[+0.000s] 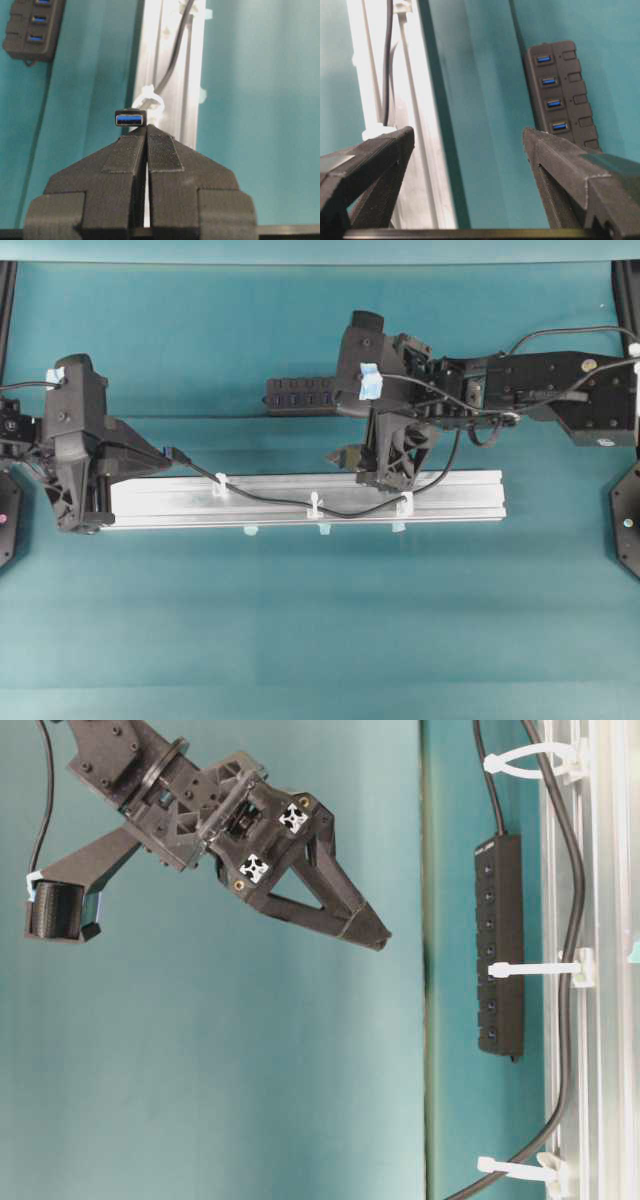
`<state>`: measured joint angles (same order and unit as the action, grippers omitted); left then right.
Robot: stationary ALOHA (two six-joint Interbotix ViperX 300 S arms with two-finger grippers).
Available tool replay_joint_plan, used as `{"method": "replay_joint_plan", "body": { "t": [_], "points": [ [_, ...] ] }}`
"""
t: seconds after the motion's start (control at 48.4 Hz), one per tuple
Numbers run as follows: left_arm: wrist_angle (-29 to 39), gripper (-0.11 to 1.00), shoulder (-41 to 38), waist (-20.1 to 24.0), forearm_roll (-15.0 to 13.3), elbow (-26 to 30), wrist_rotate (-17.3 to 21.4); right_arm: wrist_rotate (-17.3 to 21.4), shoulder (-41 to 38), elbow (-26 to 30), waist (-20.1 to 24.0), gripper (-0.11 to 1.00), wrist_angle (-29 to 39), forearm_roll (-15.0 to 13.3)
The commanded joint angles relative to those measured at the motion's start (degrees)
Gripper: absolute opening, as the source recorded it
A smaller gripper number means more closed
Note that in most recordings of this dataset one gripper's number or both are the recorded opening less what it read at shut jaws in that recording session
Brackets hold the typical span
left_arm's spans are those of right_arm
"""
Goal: Pass the USB cable through three rings with both arms.
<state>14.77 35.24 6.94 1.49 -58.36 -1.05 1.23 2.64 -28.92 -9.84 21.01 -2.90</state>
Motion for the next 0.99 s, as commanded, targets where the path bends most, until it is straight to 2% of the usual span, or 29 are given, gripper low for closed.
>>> {"method": "replay_joint_plan", "body": {
  "t": [0.0,0.248,0.558,0.971],
  "points": [
    [-0.26,0.01,0.26,-0.18,0.09,1.14,0.0,0.53,1.23,0.44,0.09,0.68,-0.44,0.09],
    [-0.18,0.01,0.44,-0.18,0.09,1.05,-0.26,0.62,1.23,0.35,0.18,0.68,-0.18,0.09],
    [-0.26,0.01,0.44,-0.18,0.09,1.05,-0.53,3.16,1.23,-0.09,0.35,0.68,-0.44,0.09],
    [-0.18,0.01,0.44,-0.18,0.09,0.97,-0.88,3.16,1.23,-0.35,0.88,0.68,-0.44,0.09]
  ]
}}
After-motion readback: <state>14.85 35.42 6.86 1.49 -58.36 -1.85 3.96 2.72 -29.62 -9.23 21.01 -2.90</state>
